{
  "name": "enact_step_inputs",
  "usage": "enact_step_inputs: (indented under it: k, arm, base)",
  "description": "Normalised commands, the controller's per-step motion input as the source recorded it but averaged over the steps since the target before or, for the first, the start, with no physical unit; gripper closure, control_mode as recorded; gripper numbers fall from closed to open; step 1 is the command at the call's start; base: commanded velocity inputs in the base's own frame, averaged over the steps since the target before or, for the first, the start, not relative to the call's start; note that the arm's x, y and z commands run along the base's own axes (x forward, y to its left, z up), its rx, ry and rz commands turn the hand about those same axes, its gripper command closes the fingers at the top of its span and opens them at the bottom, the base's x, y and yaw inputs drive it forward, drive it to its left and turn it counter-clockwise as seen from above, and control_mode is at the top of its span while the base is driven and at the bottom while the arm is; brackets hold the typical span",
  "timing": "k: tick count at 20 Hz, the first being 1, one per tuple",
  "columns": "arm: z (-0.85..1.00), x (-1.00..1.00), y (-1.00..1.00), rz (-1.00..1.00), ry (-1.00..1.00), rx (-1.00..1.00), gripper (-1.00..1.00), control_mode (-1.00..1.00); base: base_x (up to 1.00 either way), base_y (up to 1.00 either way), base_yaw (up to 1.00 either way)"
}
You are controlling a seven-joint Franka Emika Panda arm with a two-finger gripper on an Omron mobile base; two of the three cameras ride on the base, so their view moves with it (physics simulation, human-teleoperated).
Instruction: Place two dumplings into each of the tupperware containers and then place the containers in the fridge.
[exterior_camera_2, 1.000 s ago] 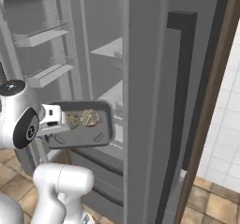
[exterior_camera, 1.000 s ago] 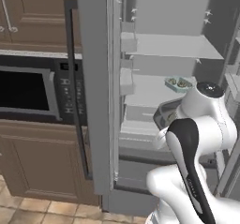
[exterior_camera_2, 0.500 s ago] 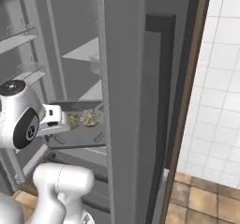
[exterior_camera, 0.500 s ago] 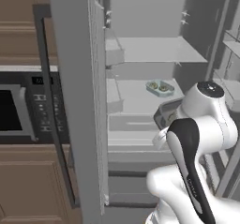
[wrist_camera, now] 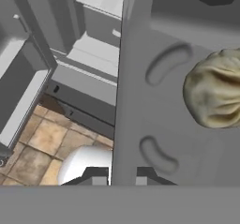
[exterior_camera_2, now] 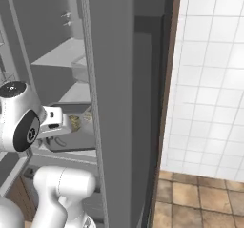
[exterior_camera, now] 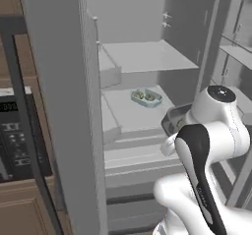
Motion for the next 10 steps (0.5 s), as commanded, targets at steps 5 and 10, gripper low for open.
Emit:
enact_step_inputs:
  k: [5,10]
  arm:
    - [0.0,0.0,0.0,0.0,0.0,0.0,1.0,1.0]
    - [0.0,0.0,0.0,0.0,0.0,0.0,1.0,1.0]
  base:
    - [0.38,0.5,-0.26]
    - [0.21,0.18,-0.29]
